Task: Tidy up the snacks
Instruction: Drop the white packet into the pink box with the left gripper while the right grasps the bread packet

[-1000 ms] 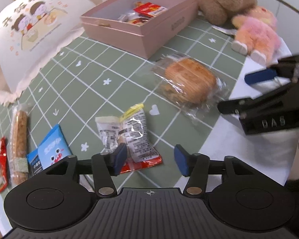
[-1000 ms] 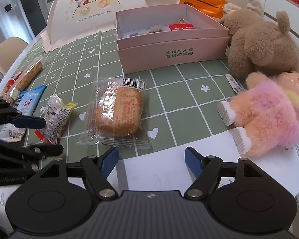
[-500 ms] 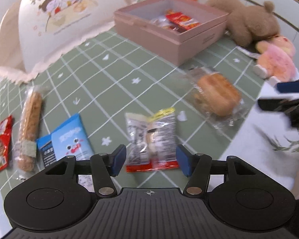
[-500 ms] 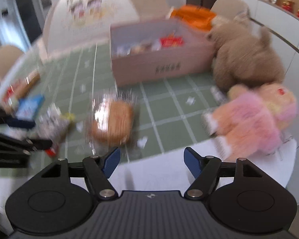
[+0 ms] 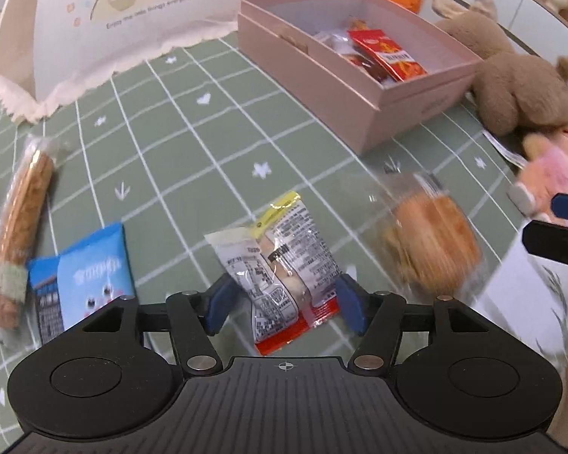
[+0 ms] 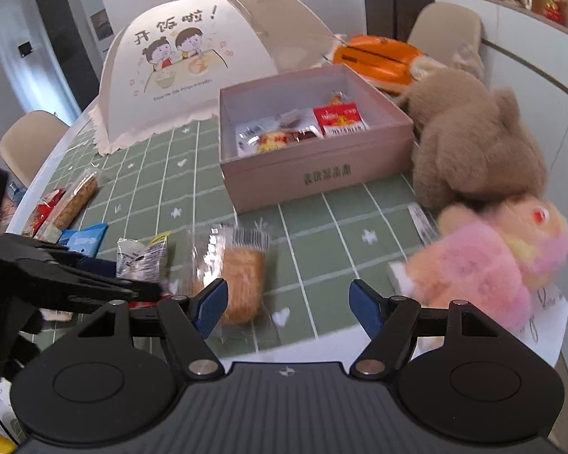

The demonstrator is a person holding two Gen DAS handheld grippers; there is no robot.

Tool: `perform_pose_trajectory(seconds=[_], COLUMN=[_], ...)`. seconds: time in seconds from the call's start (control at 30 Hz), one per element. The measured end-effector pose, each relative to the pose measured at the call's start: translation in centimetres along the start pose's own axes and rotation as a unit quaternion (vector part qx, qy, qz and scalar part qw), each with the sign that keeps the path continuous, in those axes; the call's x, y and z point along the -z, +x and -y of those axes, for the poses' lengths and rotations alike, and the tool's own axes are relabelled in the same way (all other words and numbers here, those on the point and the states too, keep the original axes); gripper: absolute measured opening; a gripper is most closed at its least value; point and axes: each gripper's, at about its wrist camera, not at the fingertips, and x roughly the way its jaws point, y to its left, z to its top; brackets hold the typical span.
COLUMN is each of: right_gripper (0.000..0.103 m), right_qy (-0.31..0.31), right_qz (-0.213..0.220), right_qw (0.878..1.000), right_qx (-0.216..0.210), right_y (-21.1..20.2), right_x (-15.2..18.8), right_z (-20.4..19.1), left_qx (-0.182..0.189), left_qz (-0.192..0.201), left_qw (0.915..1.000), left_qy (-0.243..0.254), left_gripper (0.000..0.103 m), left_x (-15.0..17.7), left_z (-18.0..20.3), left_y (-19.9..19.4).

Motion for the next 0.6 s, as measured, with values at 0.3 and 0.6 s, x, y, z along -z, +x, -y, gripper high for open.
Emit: perform_pose_trajectory(seconds=[0.3, 0.6], right_gripper=[0.072, 0.072], right_qy=[-0.016, -0.056], right_qz=[-0.011, -0.062], right_qw=[1.000, 0.996], right_qx=[-0.021, -0.037], right_y=[3.1, 7.2], right_x=[-2.7, -1.0], right_z=[-1.4, -5.0], left_qx=[0.025, 0.046], left_qz=[0.010, 0.037], left_qw=[0.9991, 0.9966], left_qy=[-0.033, -0.057], left_gripper=[0.049, 0.047], left_x=[0.8, 5.7], left_z=[-1.2, -4.0], left_y=[-0.8, -4.9])
